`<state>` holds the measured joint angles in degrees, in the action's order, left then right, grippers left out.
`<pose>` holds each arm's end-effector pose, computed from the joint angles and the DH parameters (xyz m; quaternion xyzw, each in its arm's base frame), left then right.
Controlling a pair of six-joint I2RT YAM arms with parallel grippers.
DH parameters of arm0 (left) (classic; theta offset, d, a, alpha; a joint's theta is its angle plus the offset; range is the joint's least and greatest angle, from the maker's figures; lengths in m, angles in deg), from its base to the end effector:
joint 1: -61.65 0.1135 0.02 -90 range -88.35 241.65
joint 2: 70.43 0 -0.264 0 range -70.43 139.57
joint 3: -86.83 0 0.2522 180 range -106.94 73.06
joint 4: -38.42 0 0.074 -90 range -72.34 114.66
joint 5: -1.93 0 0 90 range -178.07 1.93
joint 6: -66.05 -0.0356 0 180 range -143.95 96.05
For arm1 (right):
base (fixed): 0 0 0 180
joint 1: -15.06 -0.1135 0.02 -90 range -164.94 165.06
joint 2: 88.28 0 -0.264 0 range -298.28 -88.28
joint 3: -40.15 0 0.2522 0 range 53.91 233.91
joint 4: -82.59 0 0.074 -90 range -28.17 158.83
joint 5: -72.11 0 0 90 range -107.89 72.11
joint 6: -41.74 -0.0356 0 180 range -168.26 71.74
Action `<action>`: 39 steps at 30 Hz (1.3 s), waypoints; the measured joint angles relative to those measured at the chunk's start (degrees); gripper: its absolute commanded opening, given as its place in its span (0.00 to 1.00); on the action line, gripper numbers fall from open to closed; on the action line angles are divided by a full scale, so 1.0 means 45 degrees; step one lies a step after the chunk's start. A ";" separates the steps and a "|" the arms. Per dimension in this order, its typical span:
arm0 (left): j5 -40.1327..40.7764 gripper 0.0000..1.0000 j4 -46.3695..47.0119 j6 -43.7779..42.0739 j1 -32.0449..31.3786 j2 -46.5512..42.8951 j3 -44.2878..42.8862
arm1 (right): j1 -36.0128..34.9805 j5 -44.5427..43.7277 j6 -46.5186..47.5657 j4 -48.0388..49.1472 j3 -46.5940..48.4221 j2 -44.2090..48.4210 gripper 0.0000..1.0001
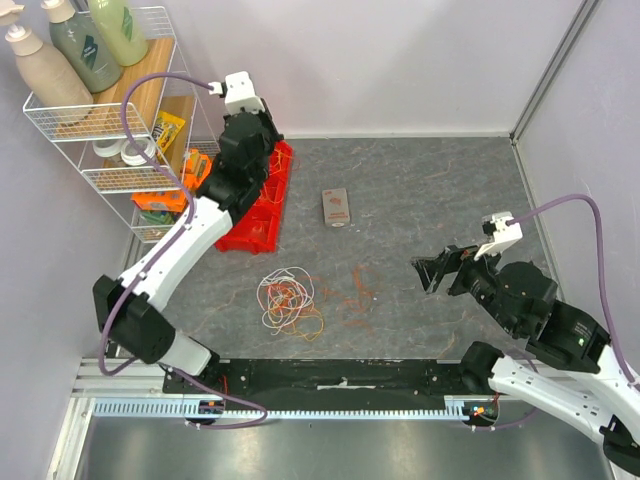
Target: Untangle the cables
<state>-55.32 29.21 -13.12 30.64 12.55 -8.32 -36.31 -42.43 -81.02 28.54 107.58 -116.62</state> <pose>0.2997 -0.1577 0.4341 -0.0855 0.6863 -0.0671 0.7192 0.0653 0.0581 0.3704 0.0024 0.7858 0.2736 0.5547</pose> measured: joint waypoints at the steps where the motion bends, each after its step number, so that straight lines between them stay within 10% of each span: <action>1: 0.0092 0.02 -0.0170 0.0223 0.0228 0.0413 -0.0393 | 0.0000 -0.0005 0.0000 -0.0029 0.0000 -0.0087 0.98; 30: 0.3191 0.02 -0.1860 0.1054 0.1530 0.3541 -0.3453 | 0.0000 0.0010 -0.0049 -0.0097 -0.0223 -0.0903 0.98; 39: -0.0112 0.02 -0.1001 0.1064 0.1608 0.2278 -0.2657 | 0.0000 0.0087 -0.0063 0.0117 -0.0442 -0.0976 0.98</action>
<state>-55.82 24.71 -8.34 37.88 22.80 -20.28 -36.31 -42.03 -81.30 29.06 105.59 -121.01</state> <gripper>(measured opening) 0.033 0.981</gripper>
